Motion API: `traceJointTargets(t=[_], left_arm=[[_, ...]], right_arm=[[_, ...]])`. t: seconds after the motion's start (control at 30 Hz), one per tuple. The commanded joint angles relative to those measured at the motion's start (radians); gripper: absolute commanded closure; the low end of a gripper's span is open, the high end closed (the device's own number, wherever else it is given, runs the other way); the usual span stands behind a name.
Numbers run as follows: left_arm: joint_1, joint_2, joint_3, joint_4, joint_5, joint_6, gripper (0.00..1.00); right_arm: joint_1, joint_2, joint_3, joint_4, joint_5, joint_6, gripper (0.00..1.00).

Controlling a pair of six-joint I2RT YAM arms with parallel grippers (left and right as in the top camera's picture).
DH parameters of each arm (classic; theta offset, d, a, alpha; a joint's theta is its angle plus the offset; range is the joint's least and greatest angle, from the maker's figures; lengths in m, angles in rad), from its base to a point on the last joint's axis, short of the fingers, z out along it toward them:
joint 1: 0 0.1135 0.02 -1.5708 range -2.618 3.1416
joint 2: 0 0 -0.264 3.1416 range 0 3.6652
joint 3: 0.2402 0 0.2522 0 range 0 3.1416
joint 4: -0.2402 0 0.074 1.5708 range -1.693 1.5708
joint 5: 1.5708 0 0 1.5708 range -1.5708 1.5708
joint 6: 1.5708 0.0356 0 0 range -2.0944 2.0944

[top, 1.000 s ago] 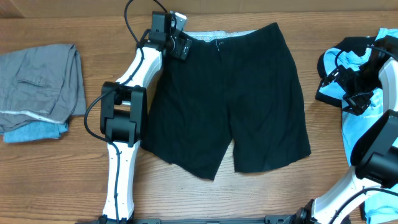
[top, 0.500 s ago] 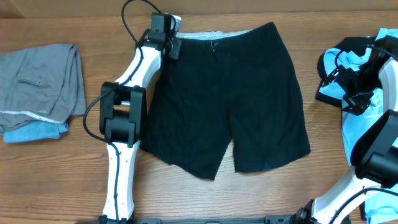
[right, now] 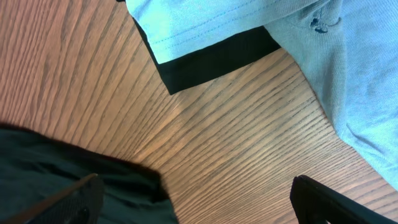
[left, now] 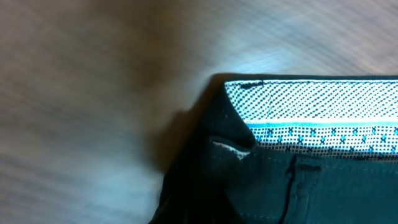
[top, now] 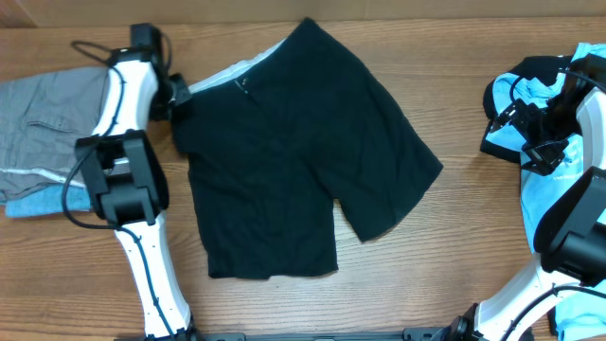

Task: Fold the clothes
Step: 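Grasp the shorts' top-left waistband corner with the left gripper and pull left, then reach the right gripper to the shorts' right leg and grasp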

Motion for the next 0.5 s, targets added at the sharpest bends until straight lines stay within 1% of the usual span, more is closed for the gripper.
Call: traceJointTargets(t=[0.0,0.07,0.1,0.17,0.2,0.23,0.3,0.33,0.37,0.4,0.47], left_arm=[[0.042,0.046,-0.037,-0.131,0.122,0.001,0.84],[0.047,0.035,-0.034,-0.175,0.085,0.040,0.83],[0.048,-0.006,-0.012,-0.200,0.034,0.042,0.80],[0.048,-0.074,0.022,-0.222,0.024,0.054,0.70],[0.044,-0.131,0.047,-0.238,0.024,0.056,0.63],[0.039,-0.179,0.064,-0.241,0.026,0.072,0.52],[0.026,-0.297,0.095,-0.243,0.034,0.098,0.35],[0.021,-0.354,0.103,-0.240,0.043,0.099,0.24],[0.018,-0.401,0.107,-0.233,0.043,0.098,0.09],[0.014,-0.455,0.107,-0.222,0.042,0.098,0.00],[0.015,-0.542,0.107,-0.216,0.043,0.098,0.00]], right_arm=[[-0.002,-0.027,0.026,0.002,-0.001,0.005,0.00],[-0.002,-0.027,0.026,0.002,-0.001,0.005,0.00],[-0.002,-0.027,0.026,0.002,-0.001,0.005,0.00],[-0.002,-0.027,0.026,0.002,-0.001,0.005,0.00],[-0.002,-0.027,0.026,0.002,-0.001,0.005,0.00],[-0.002,-0.027,0.026,0.002,-0.001,0.005,0.00],[-0.002,-0.027,0.026,0.002,-0.001,0.005,0.00],[-0.002,-0.027,0.026,0.002,-0.001,0.005,0.00],[-0.002,-0.027,0.026,0.002,-0.001,0.005,0.00],[-0.002,-0.027,0.026,0.002,-0.001,0.005,0.00],[-0.002,-0.027,0.026,0.002,-0.001,0.005,0.00]])
